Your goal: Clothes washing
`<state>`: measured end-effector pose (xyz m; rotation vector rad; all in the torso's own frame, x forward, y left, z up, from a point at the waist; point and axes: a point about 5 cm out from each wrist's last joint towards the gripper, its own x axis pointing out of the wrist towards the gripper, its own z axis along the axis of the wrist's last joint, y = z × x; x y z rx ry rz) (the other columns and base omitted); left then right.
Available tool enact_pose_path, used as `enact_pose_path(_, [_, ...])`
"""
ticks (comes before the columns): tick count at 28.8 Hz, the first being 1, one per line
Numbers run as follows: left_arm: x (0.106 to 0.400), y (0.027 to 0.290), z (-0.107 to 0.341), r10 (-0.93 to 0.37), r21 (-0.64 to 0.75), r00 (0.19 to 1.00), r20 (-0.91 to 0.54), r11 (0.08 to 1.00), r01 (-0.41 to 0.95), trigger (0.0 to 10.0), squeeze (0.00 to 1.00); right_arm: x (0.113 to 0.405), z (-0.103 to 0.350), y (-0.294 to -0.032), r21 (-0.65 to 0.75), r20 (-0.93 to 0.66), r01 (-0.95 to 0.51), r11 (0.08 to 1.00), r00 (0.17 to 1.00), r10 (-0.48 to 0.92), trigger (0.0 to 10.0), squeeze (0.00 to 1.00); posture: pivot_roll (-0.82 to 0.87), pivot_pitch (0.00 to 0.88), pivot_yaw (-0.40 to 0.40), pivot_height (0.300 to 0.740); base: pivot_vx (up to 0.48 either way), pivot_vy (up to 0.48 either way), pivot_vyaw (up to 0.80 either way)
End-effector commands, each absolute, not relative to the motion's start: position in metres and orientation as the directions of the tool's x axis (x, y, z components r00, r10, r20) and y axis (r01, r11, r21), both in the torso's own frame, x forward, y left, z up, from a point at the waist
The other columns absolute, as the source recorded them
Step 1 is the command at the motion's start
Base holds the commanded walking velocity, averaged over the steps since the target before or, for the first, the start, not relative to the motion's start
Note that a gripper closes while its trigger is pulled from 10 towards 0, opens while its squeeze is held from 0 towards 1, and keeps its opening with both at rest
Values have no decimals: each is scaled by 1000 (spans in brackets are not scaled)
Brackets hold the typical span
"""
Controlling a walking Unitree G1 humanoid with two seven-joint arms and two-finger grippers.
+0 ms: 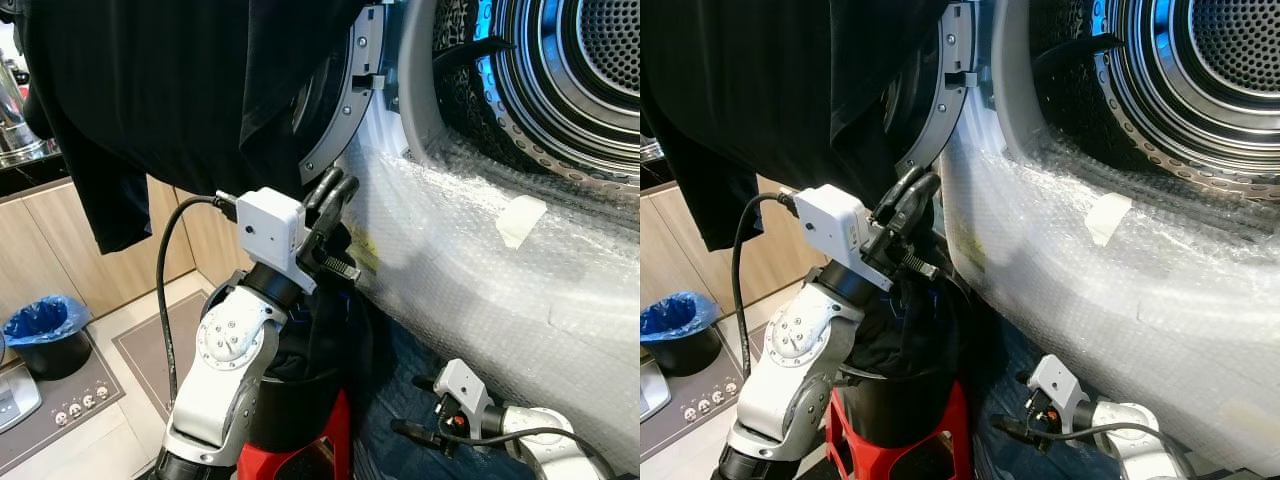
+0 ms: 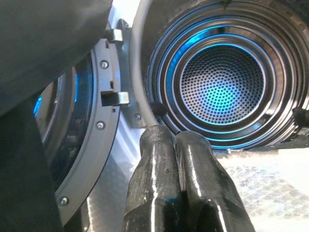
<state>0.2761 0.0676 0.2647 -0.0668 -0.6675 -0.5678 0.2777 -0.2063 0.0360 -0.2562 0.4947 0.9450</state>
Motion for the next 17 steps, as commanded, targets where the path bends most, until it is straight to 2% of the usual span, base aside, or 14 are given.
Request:
enact_pose_path(1, [278,62,268,-516,150,612,599,823,548,10000,0,276,39,-207,16,-499,-838,546,467,730,10000,0,-27,0,-14,740,0,0,0])
enact_pose_path(2, [285,55,261,-569,174,600,562,791,587,10000,0,266,45,-213,69,-485,-870,487,397,779,10000,0,-49,0,1,740,0,0,0])
enact_pose_path(3, [287,53,260,-585,180,596,551,780,599,10000,0,262,47,-215,88,-479,-881,465,372,795,10000,0,-49,0,1,740,0,0,0])
enact_pose_path(7, [291,48,256,-616,191,583,531,757,625,10000,0,254,56,-219,104,-463,-900,423,332,821,10000,0,-71,0,18,740,0,0,0])
enact_pose_path(10, [295,44,252,-619,178,594,513,754,632,10000,0,253,59,-222,76,-467,-904,422,341,816,10000,0,-83,0,24,740,0,0,0])
enact_pose_path(17, [303,29,247,-650,171,573,499,722,671,10000,0,267,81,-215,51,-331,-841,539,495,803,10000,0,-97,0,36,740,0,0,0])
